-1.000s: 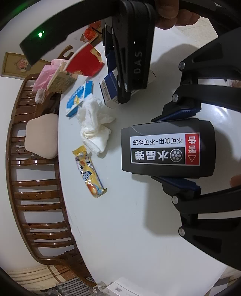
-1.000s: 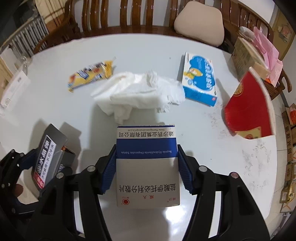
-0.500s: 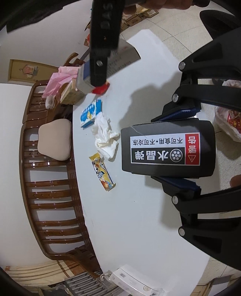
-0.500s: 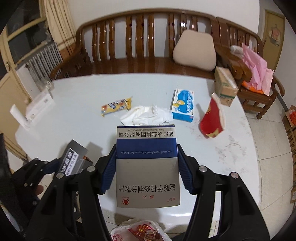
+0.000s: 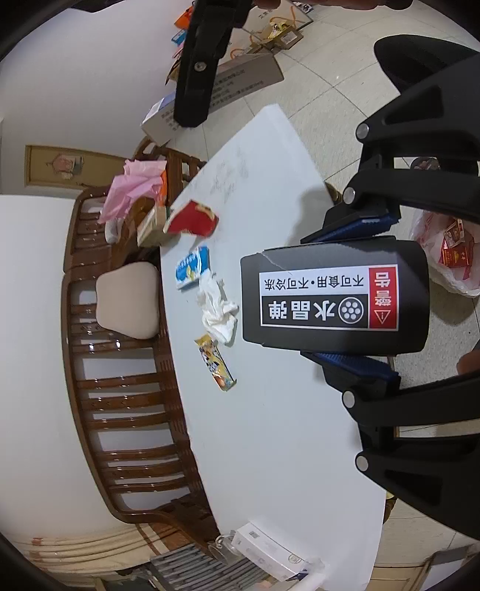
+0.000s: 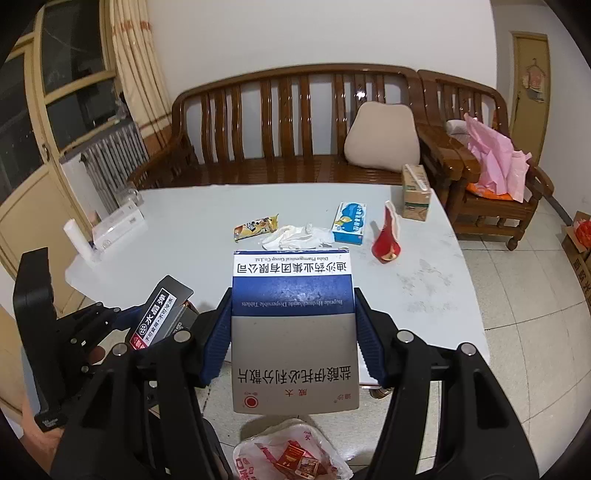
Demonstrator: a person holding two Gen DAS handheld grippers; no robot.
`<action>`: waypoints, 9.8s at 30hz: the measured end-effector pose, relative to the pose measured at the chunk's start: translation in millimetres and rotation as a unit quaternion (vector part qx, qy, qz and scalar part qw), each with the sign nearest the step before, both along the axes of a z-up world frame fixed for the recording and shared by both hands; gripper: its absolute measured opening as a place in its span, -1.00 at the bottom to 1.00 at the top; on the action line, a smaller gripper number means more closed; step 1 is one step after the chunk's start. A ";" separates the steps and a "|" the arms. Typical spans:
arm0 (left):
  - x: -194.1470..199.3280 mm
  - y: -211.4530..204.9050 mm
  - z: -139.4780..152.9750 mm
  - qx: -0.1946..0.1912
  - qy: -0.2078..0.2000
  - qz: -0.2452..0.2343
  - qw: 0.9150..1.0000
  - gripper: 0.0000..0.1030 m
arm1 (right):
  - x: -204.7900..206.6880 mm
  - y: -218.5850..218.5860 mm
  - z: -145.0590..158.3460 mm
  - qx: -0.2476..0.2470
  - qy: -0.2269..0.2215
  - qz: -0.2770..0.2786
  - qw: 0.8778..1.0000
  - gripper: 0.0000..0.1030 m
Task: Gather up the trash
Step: 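Lift both boxes off the table and lower them toward the white bag, then open both tools over the white bag to drop both boxes, then raise both open tools back up toward the table, then reach the left tool to the white tissue while the right tool reaches the red paper cup, then close the left tool on the tissue while the right tool grips the red cup rim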
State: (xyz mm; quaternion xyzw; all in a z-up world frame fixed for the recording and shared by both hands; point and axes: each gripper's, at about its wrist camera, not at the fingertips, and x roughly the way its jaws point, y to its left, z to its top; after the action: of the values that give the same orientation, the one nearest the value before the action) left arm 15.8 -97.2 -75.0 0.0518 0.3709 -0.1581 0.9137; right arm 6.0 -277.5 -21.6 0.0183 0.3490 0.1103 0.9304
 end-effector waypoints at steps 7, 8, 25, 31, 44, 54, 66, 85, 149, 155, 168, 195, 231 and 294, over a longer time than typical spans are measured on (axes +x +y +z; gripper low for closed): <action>-27.8 -9.8 5.5 0.001 -0.006 -0.023 1.000 -0.01 | -43.8 -9.4 4.0 0.002 -0.021 -0.003 1.000 0.15; -32.1 -11.1 5.7 0.000 -0.006 -0.026 1.000 -0.01 | -49.8 -10.6 2.7 0.001 -0.022 -0.003 1.000 0.15; -85.9 -27.8 -54.4 0.016 0.054 -0.067 0.996 -0.01 | -111.3 -22.2 -89.8 0.001 0.053 -0.024 0.998 0.15; -92.5 -36.4 -94.5 0.018 0.099 -0.080 0.992 -0.01 | -123.1 -22.8 -132.5 -0.004 0.092 -0.041 0.995 0.15; -89.8 -48.4 -191.9 0.042 0.197 -0.084 0.976 -0.01 | -122.2 -23.4 -220.0 -0.006 0.173 -0.057 0.983 0.15; -81.4 -58.7 -263.5 0.071 0.252 -0.089 0.961 -0.01 | -104.2 -15.6 -292.1 -0.007 0.245 -0.056 0.968 0.15; -86.4 -62.0 -337.5 0.083 0.315 -0.099 0.940 -0.01 | -92.2 -17.2 -367.1 0.008 0.322 -0.071 0.944 0.15; -93.1 -67.3 -387.0 0.094 0.348 -0.116 0.926 0.56 | -80.7 -17.7 -432.5 0.016 0.387 -0.087 0.918 0.36; -80.7 -34.9 -234.2 0.006 0.163 -0.052 0.985 0.85 | -111.6 -46.5 -224.3 0.043 0.204 -0.094 0.973 0.87; -79.2 -27.2 -191.3 -0.011 0.138 -0.043 0.989 0.85 | -112.9 -48.2 -182.3 0.035 0.168 -0.085 0.982 0.87; -56.5 -5.2 -92.7 -0.038 0.062 -0.031 0.997 0.85 | -86.1 -65.4 -104.4 -0.004 0.087 -0.096 0.992 0.87; 81.2 -14.4 -22.5 -0.050 0.022 -0.003 0.999 0.85 | 53.0 -80.6 -5.3 -0.035 0.037 -0.086 0.995 0.87; 228.2 -46.2 -97.5 -0.012 0.067 0.024 0.997 0.85 | 249.1 -75.4 -87.1 -0.068 0.135 -0.078 0.986 0.87; 235.5 -41.5 -103.9 -0.055 0.075 0.044 0.995 -0.79 | 282.6 -79.0 -124.7 -0.083 0.164 -0.058 0.981 -0.87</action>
State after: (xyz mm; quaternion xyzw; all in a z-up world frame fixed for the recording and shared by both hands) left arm 251.4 -138.8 -178.9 -0.0272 0.4310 -0.1415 0.8907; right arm 288.6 -356.4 -146.3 -0.0210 0.5028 0.0217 0.8639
